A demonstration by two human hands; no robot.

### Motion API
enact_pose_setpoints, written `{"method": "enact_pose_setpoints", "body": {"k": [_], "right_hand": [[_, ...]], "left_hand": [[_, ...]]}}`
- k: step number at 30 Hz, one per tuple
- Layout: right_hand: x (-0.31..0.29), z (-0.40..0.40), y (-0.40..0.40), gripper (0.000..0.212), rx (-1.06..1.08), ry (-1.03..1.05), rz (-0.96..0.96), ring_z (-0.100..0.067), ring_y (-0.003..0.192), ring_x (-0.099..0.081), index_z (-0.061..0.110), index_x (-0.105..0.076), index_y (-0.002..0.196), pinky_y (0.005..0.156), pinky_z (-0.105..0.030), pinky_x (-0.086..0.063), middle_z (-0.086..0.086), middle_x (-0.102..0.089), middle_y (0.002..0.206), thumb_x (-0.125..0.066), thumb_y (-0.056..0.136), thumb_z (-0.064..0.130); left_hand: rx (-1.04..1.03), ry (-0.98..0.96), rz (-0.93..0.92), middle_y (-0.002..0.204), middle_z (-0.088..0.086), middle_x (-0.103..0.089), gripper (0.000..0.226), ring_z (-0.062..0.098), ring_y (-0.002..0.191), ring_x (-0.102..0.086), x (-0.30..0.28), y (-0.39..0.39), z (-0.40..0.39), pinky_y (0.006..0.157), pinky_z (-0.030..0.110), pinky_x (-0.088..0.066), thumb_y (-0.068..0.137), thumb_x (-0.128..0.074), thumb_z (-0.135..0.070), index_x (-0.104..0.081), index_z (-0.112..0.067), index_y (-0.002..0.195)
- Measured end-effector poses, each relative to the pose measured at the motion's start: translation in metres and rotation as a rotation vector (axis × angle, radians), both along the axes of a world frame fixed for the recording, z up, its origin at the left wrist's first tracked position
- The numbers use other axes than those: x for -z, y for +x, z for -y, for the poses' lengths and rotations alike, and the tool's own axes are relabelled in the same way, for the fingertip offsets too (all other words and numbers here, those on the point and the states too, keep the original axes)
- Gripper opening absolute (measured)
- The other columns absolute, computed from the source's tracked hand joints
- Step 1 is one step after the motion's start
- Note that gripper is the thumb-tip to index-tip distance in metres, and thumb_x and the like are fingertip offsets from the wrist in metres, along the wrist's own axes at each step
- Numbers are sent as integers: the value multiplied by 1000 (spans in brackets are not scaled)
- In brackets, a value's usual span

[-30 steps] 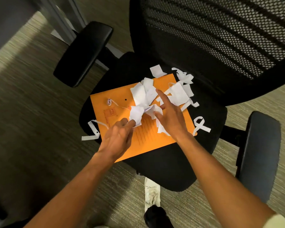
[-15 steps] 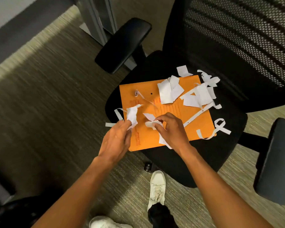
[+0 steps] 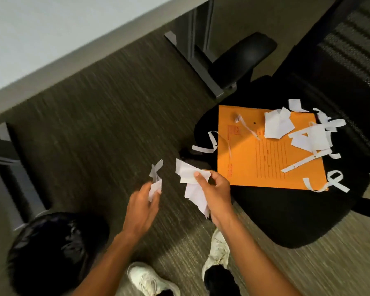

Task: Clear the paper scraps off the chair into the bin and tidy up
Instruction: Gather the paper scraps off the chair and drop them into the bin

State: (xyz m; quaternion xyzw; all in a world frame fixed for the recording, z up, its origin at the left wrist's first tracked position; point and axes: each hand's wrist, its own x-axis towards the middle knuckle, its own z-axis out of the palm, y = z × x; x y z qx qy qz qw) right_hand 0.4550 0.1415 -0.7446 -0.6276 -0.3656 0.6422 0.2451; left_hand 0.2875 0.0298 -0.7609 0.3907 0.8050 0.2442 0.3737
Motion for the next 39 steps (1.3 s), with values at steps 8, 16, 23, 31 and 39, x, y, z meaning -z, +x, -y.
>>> {"method": "enact_pose_setpoints", "body": {"k": [8, 16, 23, 31, 39], "right_hand": [[6, 94, -101, 6, -22, -377, -34, -21, 83, -73, 13, -71, 88, 75, -37, -61, -4, -75, 87, -71, 86, 18], [20, 194, -194, 12, -112, -469, 31, -28, 84, -72, 6, -66, 92, 78, -42, -60, -14, -73, 93, -70, 84, 14], [18, 259, -263, 22, -112, -535, 15, -19, 70, -62, 11, -55, 72, 81, -37, -54, -11, -66, 80, -62, 86, -5], [33, 312, -315, 21, -219, -515, 92, -28, 98, -61, 2, -61, 111, 85, -34, -50, -16, -65, 115, -62, 90, 4], [52, 338, -345, 43, -452, -430, 233, -29, 120, -57, 2, -54, 133, 89, -29, -47, -15, -58, 134, -60, 92, 14]], "left_hand": [[-478, -3, 95, 96, -4, -68, 9, 13, 89, -66, -2, -41, 91, 79, 28, -49, 91, -62, -15, -65, -16, 99], [-737, -89, 57, 83, 7, -69, 23, 19, 71, -64, 7, -107, 200, 68, 29, -44, 92, -61, -18, -64, -9, 113], [-898, -119, 89, 84, 6, -67, 23, 29, 85, -65, 15, -153, 274, 77, 31, -45, 91, -62, -15, -65, -8, 113], [-968, -136, 97, 106, 10, -64, 33, 29, 104, -60, 21, -195, 315, 88, 29, -41, 90, -62, -11, -58, -4, 123], [-1035, -144, 157, 123, 15, -60, 39, 32, 119, -56, 30, -221, 330, 96, 32, -41, 91, -61, -10, -51, 1, 128]]}}
